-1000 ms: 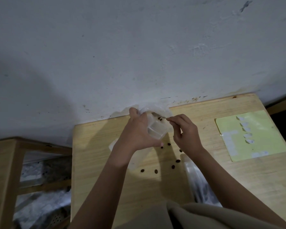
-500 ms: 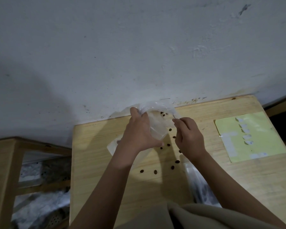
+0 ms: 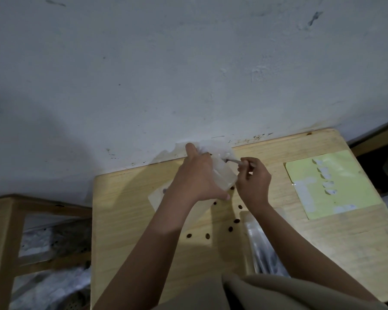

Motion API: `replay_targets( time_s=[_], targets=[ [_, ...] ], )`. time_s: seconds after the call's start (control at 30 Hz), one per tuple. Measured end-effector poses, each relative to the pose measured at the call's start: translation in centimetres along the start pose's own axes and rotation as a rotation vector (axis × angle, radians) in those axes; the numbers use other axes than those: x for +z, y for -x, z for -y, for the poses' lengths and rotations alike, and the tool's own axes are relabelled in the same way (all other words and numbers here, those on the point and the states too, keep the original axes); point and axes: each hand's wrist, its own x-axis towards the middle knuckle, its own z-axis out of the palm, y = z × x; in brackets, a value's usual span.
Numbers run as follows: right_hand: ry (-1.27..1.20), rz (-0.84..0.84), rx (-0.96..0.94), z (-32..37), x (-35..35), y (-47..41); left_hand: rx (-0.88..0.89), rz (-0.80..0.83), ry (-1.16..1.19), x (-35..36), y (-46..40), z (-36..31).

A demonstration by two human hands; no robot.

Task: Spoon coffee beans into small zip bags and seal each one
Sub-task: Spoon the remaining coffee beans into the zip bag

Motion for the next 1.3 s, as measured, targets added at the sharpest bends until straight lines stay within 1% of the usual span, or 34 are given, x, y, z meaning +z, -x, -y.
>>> replay_targets(
  time_s=[0.1,0.2,0.3,0.47,0.57,0.67,0.77,0.93,1.03,1.13,1.3],
  targets=[
    [-0.044,-0.037,0.058,-0.3,0.0,-0.3,-0.023,0.047,-0.049,-0.8,0.1,0.0],
    [-0.048,-0.015,0.069,-0.2,-0.2,-0.6,-0.032,0.078,-0.083,-1.3,0.4,0.5],
    [-0.034,0.021,0.09,-0.2,0.0,-1.1,-0.014,0.076,-0.075,-1.7,0.4,1.1],
    [-0.18,0.176,0.387,-1.5,0.6,-0.8,-0.01,0.127,0.03,-1.5,0.5,2.8],
    [-0.264,0.147,0.528,-1.5,0.3,-0.2,-0.038,0.155,0.076,-1.2,0.7,3.8],
    [-0.329,0.113,0.611,-1.4,0.2,0.0,-0.052,0.149,0.088,-1.2,1.1,4.4],
    [-0.385,0.098,0.649,-1.0,-0.1,0.0,-0.054,0.137,0.077,-1.4,1.2,4.7],
    [-0.432,0.059,0.649,-0.8,-0.5,-0.2,-0.054,0.121,0.049,-1.4,1.1,5.1],
    [-0.506,0.005,0.696,-0.4,-0.8,-0.2,-0.038,0.102,0.06,-1.1,1.0,5.4],
    [-0.607,-0.074,0.765,0.1,-1.0,-0.1,0.015,0.054,0.115,-0.2,0.8,5.7],
    [-0.609,-0.119,0.688,0.3,-1.4,-0.1,0.083,-0.04,0.233,1.9,0.5,6.5]
  ],
)
